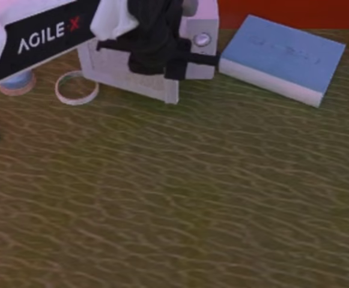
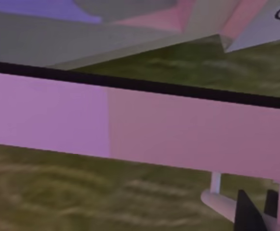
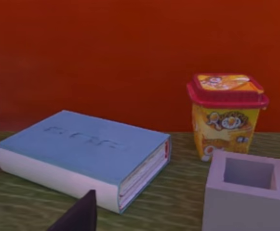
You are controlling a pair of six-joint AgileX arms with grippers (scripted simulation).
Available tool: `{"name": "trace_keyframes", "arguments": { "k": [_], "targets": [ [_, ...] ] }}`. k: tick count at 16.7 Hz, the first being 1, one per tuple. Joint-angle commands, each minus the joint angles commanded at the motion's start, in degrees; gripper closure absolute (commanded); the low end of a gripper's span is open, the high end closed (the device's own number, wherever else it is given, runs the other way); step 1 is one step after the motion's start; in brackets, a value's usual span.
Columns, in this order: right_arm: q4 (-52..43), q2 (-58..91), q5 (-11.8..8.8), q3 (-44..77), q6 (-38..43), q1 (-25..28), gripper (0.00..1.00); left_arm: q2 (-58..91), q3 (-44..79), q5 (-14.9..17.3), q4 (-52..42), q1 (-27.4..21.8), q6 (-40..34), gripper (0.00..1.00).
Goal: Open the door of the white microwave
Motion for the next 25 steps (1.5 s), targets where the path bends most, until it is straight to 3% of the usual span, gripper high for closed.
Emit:
{"name": "trace_keyframes", "arguments": {
  "k": [7, 25],
  "targets": [
    [0.00, 0.00, 0.00, 0.00, 0.00, 0.00, 0.00, -4.34, -6.23, 2.64, 2.81, 1.56, 5.70, 1.00],
    [0.00, 0.00, 0.00, 0.00, 0.00, 0.00, 0.00, -4.34, -6.23, 2.64, 2.81, 1.56, 5.70, 1.00]
  ]
}}
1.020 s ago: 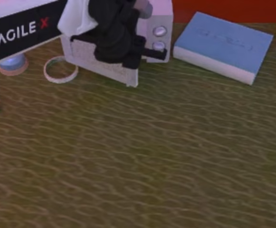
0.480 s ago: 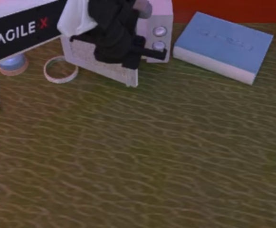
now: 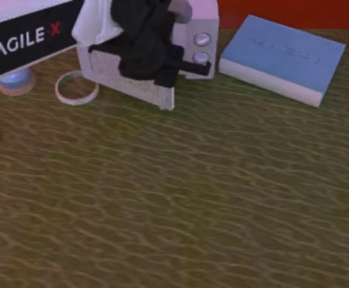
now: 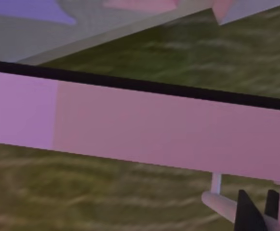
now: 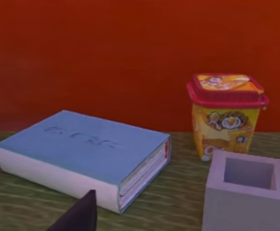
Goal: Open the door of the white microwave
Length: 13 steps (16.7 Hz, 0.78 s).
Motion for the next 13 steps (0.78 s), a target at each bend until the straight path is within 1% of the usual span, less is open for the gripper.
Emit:
{"name": "trace_keyframes", "arguments": {
  "k": [6, 8, 13],
  "targets": [
    [0.00, 0.00, 0.00, 0.00, 0.00, 0.00, 0.00, 0.00, 0.00, 0.00, 0.00, 0.00, 0.00, 1.00],
    [0.00, 0.00, 0.00, 0.00, 0.00, 0.00, 0.00, 0.02, -0.34, 0.51, 0.07, -0.35, -0.12, 1.00],
    [0.00, 0.00, 0.00, 0.00, 0.00, 0.00, 0.00, -3.49, -4.93, 3.04, 1.90, 1.28, 5.17, 1.00]
  ]
}}
